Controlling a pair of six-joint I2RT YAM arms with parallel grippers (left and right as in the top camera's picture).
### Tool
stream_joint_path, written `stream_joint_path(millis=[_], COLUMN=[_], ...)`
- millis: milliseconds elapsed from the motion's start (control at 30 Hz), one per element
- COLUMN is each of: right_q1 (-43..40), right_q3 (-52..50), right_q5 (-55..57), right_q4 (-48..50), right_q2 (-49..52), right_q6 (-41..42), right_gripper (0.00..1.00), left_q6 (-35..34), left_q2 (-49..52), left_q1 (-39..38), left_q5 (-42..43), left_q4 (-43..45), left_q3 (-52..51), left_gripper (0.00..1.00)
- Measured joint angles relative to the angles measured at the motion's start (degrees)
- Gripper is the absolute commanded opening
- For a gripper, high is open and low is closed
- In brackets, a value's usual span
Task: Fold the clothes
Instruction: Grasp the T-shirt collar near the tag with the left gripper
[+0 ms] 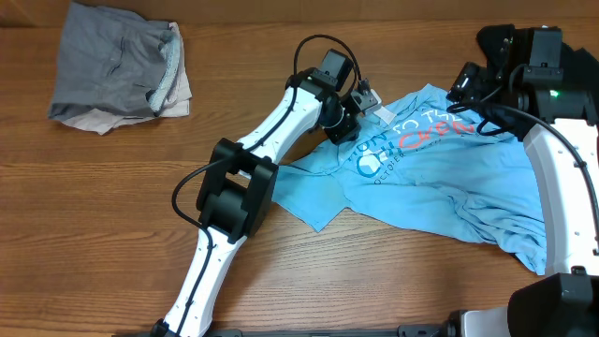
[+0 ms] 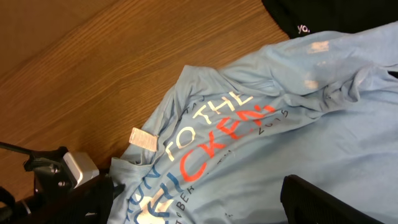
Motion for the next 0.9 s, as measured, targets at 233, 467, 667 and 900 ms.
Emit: stream_joint_path(millis=[233,467,667,900], right_q1=[0.0,0.0,0.0,0.0], right_q3=[0.0,0.0,0.0,0.0], right_q5=[0.0,0.02,0.02,0.0], right_q4=[0.04,0.07,0.04,-0.02], right_q2=[0.0,0.0,0.0,0.0], right_q6=[-0.02,-0.02,0.0,0.0], right_gripper=[0.9,0.9,0.9,0.9], left_q6=[-0.7,-3.39,-4.79,-4.94], left_q2=[0.0,0.0,0.0,0.0], left_q1=[0.0,0.07,1.07,1.64], left_q5=[-1.46,-3.15,-3.52,-3.78], left_q4=[0.52,0.17,-4.37,-6.45], left_q3=[0.0,1.4,7.89,8.61], left_gripper=[0.04,0.13,0.16,0.04])
